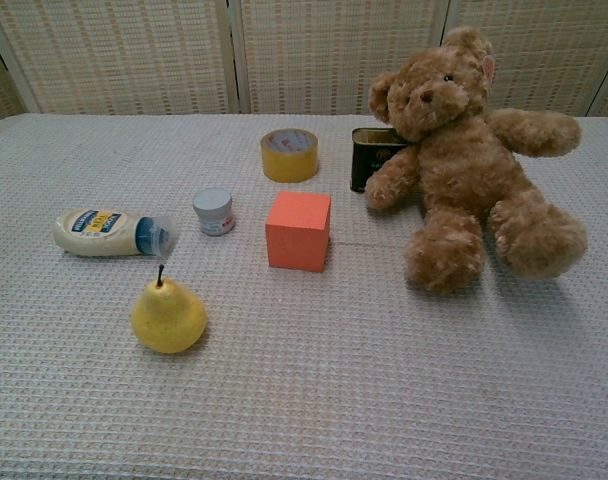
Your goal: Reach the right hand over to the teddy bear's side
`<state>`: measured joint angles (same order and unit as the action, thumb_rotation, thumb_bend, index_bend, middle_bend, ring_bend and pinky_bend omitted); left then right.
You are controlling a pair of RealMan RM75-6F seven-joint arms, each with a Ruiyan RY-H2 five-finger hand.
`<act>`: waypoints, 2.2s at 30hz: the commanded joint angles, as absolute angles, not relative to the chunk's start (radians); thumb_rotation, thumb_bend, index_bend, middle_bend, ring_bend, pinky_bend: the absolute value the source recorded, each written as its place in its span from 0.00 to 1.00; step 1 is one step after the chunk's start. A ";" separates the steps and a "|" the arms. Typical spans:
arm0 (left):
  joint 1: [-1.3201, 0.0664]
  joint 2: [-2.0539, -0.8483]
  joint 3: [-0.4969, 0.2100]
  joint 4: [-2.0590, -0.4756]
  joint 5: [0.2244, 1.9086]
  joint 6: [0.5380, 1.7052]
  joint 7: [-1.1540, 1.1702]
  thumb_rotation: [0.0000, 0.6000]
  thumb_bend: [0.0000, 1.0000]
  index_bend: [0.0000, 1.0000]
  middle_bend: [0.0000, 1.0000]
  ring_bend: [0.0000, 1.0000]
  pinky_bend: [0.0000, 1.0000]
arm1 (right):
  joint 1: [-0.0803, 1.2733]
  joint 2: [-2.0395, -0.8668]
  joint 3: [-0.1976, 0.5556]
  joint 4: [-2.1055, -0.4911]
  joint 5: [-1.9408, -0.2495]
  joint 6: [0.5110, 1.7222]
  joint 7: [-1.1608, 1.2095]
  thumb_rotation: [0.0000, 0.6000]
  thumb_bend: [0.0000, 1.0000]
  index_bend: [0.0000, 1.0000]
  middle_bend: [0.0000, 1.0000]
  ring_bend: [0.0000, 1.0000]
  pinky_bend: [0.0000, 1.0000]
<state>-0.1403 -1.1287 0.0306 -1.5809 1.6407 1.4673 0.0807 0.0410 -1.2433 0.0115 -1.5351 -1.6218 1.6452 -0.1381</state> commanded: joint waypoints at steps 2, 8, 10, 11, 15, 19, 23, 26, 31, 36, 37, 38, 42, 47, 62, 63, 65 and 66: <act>-0.132 -1.125 0.034 -1.585 1.648 1.482 0.081 1.00 0.44 0.23 0.29 0.26 0.43 | 0.040 -1.241 0.013 -1.539 -1.620 1.637 -0.143 1.00 0.12 0.17 0.21 0.08 0.26; -0.132 -1.125 0.036 -1.582 1.655 1.483 0.079 1.00 0.44 0.23 0.29 0.26 0.43 | 0.050 -1.291 0.055 -1.475 -1.674 1.716 -0.091 1.00 0.12 0.24 0.24 0.12 0.28; -0.136 -1.127 0.035 -1.579 1.650 1.475 0.076 1.00 0.44 0.24 0.29 0.26 0.43 | 0.061 -1.331 0.084 -1.426 -1.678 1.742 -0.085 1.00 0.12 0.28 0.27 0.13 0.31; -0.138 -1.127 0.035 -1.577 1.646 1.467 0.072 1.00 0.44 0.24 0.29 0.26 0.43 | 0.072 -1.358 0.104 -1.392 -1.672 1.748 -0.087 1.00 0.12 0.30 0.28 0.13 0.31; -0.142 -1.124 0.034 -1.579 1.642 1.459 0.069 1.00 0.44 0.24 0.29 0.26 0.43 | 0.131 -1.427 0.170 -1.297 -1.628 1.710 -0.080 1.00 0.14 0.37 0.31 0.13 0.33; -0.138 -1.122 0.039 -1.582 1.657 1.472 0.066 1.00 0.44 0.23 0.29 0.26 0.43 | 0.208 -1.477 0.222 -1.207 -1.582 1.629 -0.085 1.00 0.15 0.38 0.31 0.13 0.33; -0.140 -1.123 0.039 -1.581 1.656 1.469 0.065 1.00 0.44 0.23 0.29 0.26 0.43 | 0.274 -1.521 0.259 -1.128 -1.551 1.570 -0.089 1.00 0.15 0.37 0.31 0.13 0.33; -0.144 -1.123 0.039 -1.582 1.650 1.456 0.068 1.00 0.44 0.24 0.29 0.26 0.43 | 0.322 -1.555 0.277 -1.069 -1.524 1.516 -0.098 1.00 0.15 0.37 0.31 0.13 0.33; -0.143 -1.122 0.040 -1.584 1.651 1.458 0.067 1.00 0.44 0.23 0.29 0.26 0.43 | 0.390 -1.615 0.285 -0.965 -1.488 1.430 -0.109 1.00 0.15 0.37 0.31 0.13 0.33; -0.143 -1.121 0.040 -1.582 1.652 1.458 0.063 1.00 0.44 0.24 0.29 0.26 0.43 | 0.434 -1.667 0.281 -0.886 -1.475 1.395 -0.091 1.00 0.15 0.37 0.31 0.13 0.33; -0.144 -1.121 0.041 -1.582 1.651 1.457 0.062 1.00 0.44 0.24 0.29 0.26 0.43 | 0.443 -1.679 0.279 -0.867 -1.475 1.392 -0.089 1.00 0.15 0.37 0.31 0.13 0.33; -0.144 -1.121 0.041 -1.582 1.651 1.456 0.062 1.00 0.44 0.24 0.29 0.26 0.43 | 0.450 -1.688 0.277 -0.853 -1.476 1.390 -0.087 1.00 0.15 0.37 0.31 0.13 0.33; -0.145 -1.121 0.041 -1.581 1.652 1.456 0.062 1.00 0.44 0.24 0.29 0.26 0.43 | 0.477 -1.726 0.274 -0.792 -1.474 1.387 -0.081 1.00 0.15 0.37 0.31 0.13 0.33; -0.145 -1.121 0.041 -1.581 1.652 1.455 0.061 1.00 0.44 0.23 0.29 0.26 0.43 | 0.507 -1.775 0.274 -0.706 -1.465 1.386 -0.062 1.00 0.15 0.38 0.31 0.13 0.33; -0.147 -1.120 0.041 -1.581 1.651 1.454 0.055 1.00 0.44 0.23 0.30 0.26 0.43 | 0.595 -1.903 0.277 -0.432 -1.432 1.332 0.004 1.00 0.15 0.44 0.31 0.13 0.37; -0.146 -1.119 0.041 -1.581 1.652 1.454 0.055 1.00 0.44 0.23 0.30 0.26 0.43 | 0.600 -1.911 0.277 -0.416 -1.429 1.328 0.010 1.00 0.15 0.44 0.31 0.13 0.37; -0.146 -1.119 0.042 -1.580 1.655 1.457 0.053 1.00 0.44 0.23 0.30 0.26 0.43 | 0.607 -1.925 0.276 -0.387 -1.424 1.321 0.024 1.00 0.15 0.44 0.31 0.13 0.37; -0.146 -1.119 0.042 -1.580 1.655 1.458 0.053 1.00 0.44 0.23 0.30 0.26 0.43 | 0.609 -1.930 0.275 -0.377 -1.423 1.321 0.030 1.00 0.15 0.43 0.31 0.13 0.37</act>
<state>-0.1458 -1.1195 0.0422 -1.5799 1.6552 1.4576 0.0528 0.5986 -1.9144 0.2748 -0.3974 -1.4307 1.3305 0.0163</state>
